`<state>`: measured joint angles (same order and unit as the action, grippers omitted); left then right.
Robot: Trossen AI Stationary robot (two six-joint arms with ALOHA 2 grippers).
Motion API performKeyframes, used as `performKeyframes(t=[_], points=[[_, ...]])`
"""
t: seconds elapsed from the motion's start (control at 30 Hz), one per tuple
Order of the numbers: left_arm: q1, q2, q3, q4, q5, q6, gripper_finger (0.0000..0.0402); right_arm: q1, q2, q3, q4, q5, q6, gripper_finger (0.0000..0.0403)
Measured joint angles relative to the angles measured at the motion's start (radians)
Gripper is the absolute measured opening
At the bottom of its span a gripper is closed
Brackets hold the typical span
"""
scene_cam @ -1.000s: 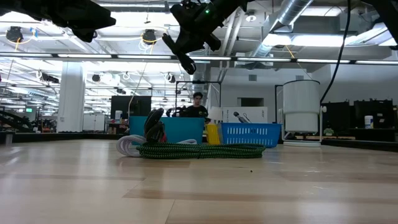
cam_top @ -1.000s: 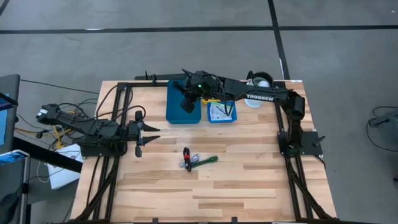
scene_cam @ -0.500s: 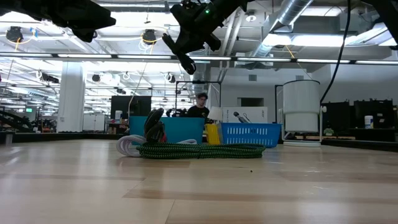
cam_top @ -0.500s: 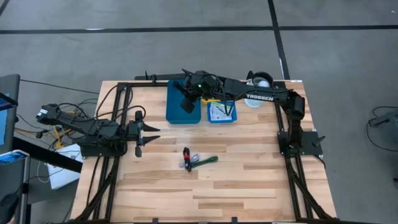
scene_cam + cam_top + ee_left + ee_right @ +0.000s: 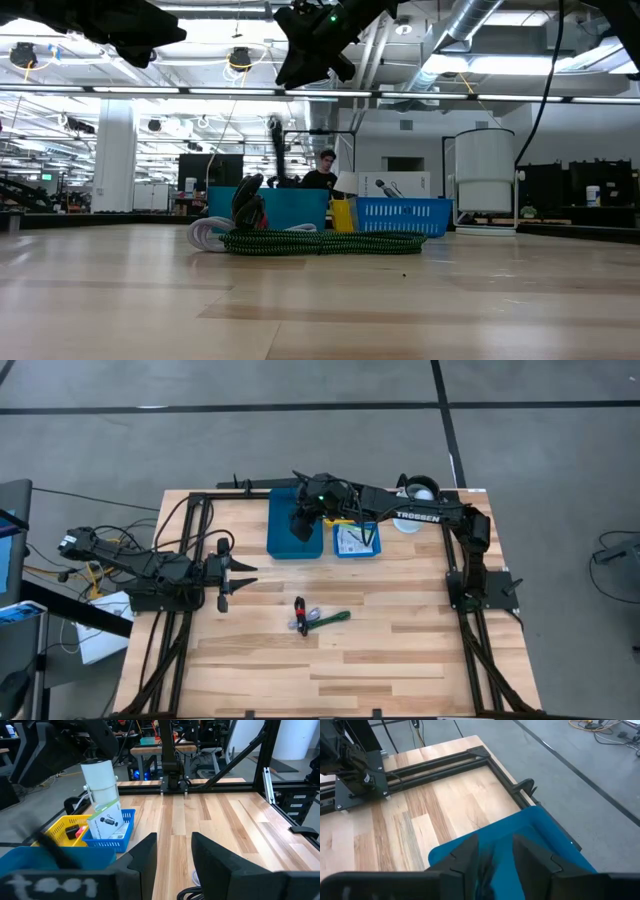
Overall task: Pick and place items into bin
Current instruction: Put the bottom black charger cable into the dark blue bin, then put the green charger cable into the dark blue bin
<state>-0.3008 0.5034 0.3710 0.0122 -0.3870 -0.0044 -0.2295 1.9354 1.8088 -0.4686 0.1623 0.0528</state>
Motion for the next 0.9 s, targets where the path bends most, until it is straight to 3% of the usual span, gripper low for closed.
performKeyframes(t=[0.33,0.9], points=[[0.000,0.000,0.000,0.000,0.000,0.000,0.0112,0.000,0.000,0.000,0.000,0.000,0.000,0.0141],[0.000,0.000,0.000,0.000,0.000,0.000,0.0112,0.007,0.000,0.000,-0.021,0.000,0.001,0.0138]])
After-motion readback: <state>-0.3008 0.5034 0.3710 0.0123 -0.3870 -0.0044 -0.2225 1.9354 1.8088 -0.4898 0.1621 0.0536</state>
